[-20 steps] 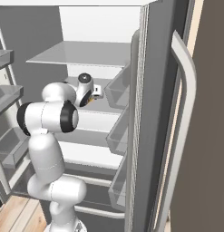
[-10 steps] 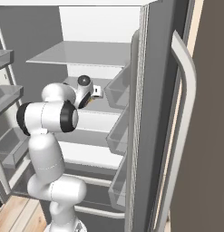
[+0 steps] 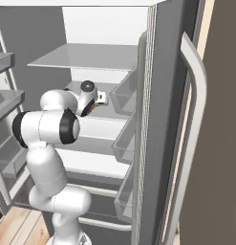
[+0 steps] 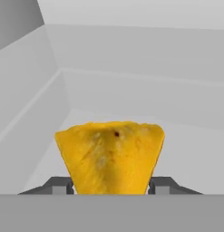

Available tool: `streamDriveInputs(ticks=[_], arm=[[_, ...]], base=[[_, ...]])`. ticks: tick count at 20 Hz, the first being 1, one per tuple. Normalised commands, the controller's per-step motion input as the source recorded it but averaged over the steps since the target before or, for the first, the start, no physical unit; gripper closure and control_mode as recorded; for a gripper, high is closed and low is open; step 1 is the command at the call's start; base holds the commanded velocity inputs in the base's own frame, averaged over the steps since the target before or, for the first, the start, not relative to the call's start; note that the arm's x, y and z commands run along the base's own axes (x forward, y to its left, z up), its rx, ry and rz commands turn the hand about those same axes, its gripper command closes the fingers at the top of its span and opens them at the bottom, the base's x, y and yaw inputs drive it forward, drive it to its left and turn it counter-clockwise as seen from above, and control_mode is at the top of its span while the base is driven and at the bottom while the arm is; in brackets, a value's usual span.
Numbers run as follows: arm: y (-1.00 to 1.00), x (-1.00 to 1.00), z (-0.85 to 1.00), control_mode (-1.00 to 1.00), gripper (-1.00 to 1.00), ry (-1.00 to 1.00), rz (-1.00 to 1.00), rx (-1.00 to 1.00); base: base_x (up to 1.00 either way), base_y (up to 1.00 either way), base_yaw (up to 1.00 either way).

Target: Pick the cheese from the fridge and the cheese grater from the cabinet and place them next to the salad bowl.

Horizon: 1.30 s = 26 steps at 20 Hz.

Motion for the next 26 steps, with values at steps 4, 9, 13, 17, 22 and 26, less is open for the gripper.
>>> streamDriveInputs(ticks=[4, 9, 13, 17, 22, 26], arm=[[-0.02, -0.64, 0.09, -1.00, 1.00, 0.00, -0.04, 0.00], [-0.06, -0.53, 0.29, -1.00, 1.00, 0.01, -0.07, 0.03], [-0.03, -0.50, 0.41, -1.00, 1.00, 0.05, -0.02, 0.00], [-0.11, -0.53, 0.47, -1.00, 1.00, 0.02, -0.01, 0.00], [-0.08, -0.46, 0.44, -1.00, 1.00, 0.09, 0.00, 0.00], [-0.07, -0.56, 0.36, -1.00, 1.00, 0.00, -0.01, 0.00]], base=[[0.00, 0.00, 0.00], [0.00, 0.00, 0.00], [0.00, 0.00, 0.00], [0.00, 0.00, 0.00], [0.00, 0.00, 0.00], [0.00, 0.00, 0.00]])
